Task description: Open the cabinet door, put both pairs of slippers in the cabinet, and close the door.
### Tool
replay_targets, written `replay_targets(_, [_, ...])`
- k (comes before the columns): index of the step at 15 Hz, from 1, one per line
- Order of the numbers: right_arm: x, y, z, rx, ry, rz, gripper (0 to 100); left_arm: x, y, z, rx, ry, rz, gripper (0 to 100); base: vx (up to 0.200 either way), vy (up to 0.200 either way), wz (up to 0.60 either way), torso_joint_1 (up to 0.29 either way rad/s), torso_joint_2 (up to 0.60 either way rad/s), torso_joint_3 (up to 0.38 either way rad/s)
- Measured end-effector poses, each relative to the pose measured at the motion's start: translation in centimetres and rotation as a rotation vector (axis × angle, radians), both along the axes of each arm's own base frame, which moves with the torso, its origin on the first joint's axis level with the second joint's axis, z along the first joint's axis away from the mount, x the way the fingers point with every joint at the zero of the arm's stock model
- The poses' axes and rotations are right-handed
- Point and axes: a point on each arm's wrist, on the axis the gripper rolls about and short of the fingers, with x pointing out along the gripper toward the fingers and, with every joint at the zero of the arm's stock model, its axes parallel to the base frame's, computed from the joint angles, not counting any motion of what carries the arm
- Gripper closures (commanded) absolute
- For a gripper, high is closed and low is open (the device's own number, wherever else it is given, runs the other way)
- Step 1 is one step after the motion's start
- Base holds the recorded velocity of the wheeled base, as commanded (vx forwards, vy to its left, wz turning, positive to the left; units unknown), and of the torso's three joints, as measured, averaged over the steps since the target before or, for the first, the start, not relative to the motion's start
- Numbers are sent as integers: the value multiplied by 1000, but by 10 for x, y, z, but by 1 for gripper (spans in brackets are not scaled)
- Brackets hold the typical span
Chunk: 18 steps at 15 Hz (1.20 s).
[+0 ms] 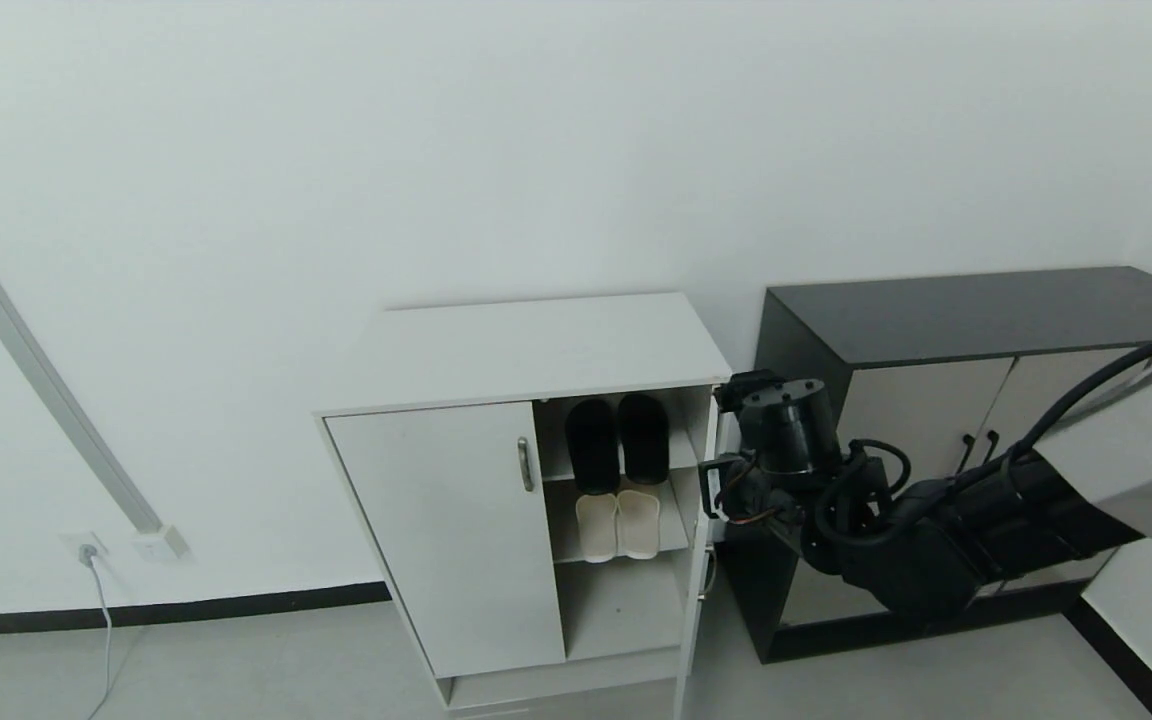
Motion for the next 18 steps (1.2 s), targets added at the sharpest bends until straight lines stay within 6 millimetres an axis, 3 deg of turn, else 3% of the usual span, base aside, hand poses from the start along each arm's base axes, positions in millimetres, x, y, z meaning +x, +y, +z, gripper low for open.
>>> replay_targets(4, [6, -19, -4, -74, 51, -27, 100, 0, 0, 0, 0, 0, 0, 100, 0, 0, 0, 0, 0, 0])
replay_targets(8, [11, -18, -19, -89, 81, -25, 100, 0, 0, 0, 0, 0, 0, 100, 0, 0, 0, 0, 0, 0])
replay_targets(13, [13, -4, -37, -77, 78, 4, 100, 0, 0, 0, 0, 0, 0, 100, 0, 0, 0, 0, 0, 0])
replay_targets(18, [14, 26, -44, 100, -63, 111, 100, 0, 0, 0, 0, 0, 0, 100, 0, 0, 0, 0, 0, 0])
